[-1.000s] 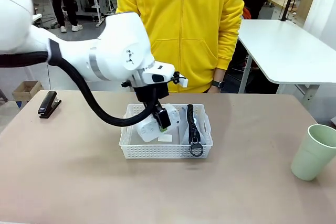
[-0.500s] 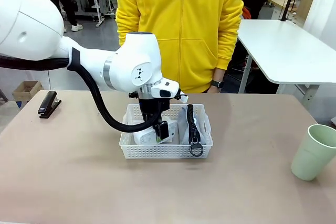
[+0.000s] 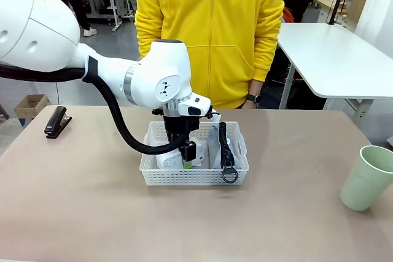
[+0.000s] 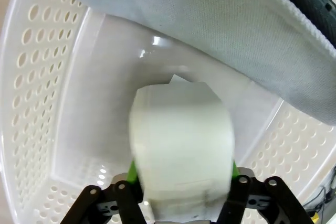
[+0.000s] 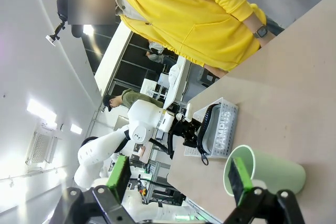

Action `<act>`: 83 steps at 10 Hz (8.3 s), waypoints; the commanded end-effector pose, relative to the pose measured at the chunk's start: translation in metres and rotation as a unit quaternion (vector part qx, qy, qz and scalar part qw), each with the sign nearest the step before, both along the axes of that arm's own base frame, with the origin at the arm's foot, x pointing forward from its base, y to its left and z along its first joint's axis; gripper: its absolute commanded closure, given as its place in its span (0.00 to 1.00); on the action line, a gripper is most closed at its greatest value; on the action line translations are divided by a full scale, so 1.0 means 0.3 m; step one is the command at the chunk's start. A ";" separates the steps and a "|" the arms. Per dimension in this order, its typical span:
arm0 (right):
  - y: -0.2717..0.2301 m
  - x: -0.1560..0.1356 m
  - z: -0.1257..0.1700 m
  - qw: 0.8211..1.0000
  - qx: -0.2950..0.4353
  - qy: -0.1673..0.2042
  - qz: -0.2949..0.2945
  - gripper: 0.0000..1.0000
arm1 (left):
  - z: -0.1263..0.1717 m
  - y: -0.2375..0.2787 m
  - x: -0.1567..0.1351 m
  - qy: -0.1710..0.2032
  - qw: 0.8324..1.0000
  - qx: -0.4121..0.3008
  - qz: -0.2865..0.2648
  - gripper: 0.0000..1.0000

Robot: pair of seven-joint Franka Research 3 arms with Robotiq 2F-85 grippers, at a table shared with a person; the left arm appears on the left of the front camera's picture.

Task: Efficiently arrange items inside the basket to fit them all.
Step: Pick up the Digital clock and place it inside the Organizing basket, then pick up the Stapler and place it inside the Organizing basket.

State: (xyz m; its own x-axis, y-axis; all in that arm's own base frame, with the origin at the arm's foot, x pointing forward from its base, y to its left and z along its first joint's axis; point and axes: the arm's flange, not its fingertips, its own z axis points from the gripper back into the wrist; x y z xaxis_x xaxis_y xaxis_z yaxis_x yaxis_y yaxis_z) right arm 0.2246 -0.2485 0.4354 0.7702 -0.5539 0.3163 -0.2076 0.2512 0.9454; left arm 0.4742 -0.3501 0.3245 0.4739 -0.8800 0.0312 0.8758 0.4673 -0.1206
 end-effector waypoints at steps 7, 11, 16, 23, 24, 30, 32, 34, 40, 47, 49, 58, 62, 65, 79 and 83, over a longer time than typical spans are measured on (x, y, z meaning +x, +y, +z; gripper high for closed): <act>-0.002 0.007 0.006 1.000 -0.002 -0.018 -0.001 0.00 | 0.322 0.258 -0.155 -0.034 0.998 -0.054 -0.012 0.00; -0.002 0.007 0.006 1.000 -0.002 -0.018 -0.001 0.00 | 0.487 0.865 -0.276 -0.004 0.976 -0.204 0.075 0.00; -0.002 0.007 0.006 1.000 -0.002 -0.018 -0.001 0.00 | 0.318 1.535 -0.319 0.051 0.887 -0.369 0.273 0.00; -0.002 0.007 0.006 1.000 -0.002 -0.018 -0.001 0.00 | 0.167 1.714 -0.376 0.087 0.842 -0.400 0.351 0.00; -0.002 0.007 0.006 1.000 -0.002 -0.018 -0.001 0.00 | 0.167 1.714 -0.376 0.087 0.842 -0.400 0.351 0.00; -0.002 0.007 0.006 1.000 -0.002 -0.018 -0.001 0.00 | 0.167 1.714 -0.376 0.087 0.842 -0.400 0.351 0.00; -0.002 0.007 0.006 1.000 -0.002 -0.018 -0.001 0.00 | 0.167 1.714 -0.376 0.087 0.842 -0.400 0.351 0.00; -0.002 0.007 0.006 1.000 -0.002 -0.018 -0.001 0.00 | 0.171 1.715 -0.364 0.094 0.840 -0.402 0.352 0.00; -0.002 0.007 0.006 1.000 -0.002 -0.018 -0.001 0.00 | 0.315 1.584 -0.088 -0.023 0.826 -0.138 0.546 0.00; -0.002 0.007 0.006 1.000 -0.002 -0.018 -0.001 0.00 | 0.265 1.497 0.092 -0.156 0.818 -0.023 0.554 0.00; -0.002 0.007 0.006 1.000 -0.002 -0.018 -0.001 0.00 | 0.265 1.497 0.092 -0.156 0.818 -0.023 0.554 0.00; -0.002 0.007 0.006 1.000 -0.002 -0.018 -0.001 0.00 | 0.084 1.510 0.335 -0.106 0.891 -0.026 0.442 0.00; -0.002 0.007 0.006 1.000 -0.002 -0.018 -0.001 0.00 | -0.054 1.532 0.424 -0.074 0.888 -0.026 0.453 0.00; -0.002 0.007 0.006 1.000 -0.002 -0.018 -0.001 0.00 | -0.057 1.535 0.436 -0.078 0.884 -0.018 0.460 0.00; -0.002 0.007 0.006 1.000 -0.002 -0.018 -0.001 0.00 | -0.038 1.481 0.410 -0.139 0.866 0.015 0.481 1.00; -0.002 0.007 0.006 1.000 -0.002 -0.018 -0.001 0.00 | 0.273 1.501 0.157 -0.077 0.882 -0.096 0.454 1.00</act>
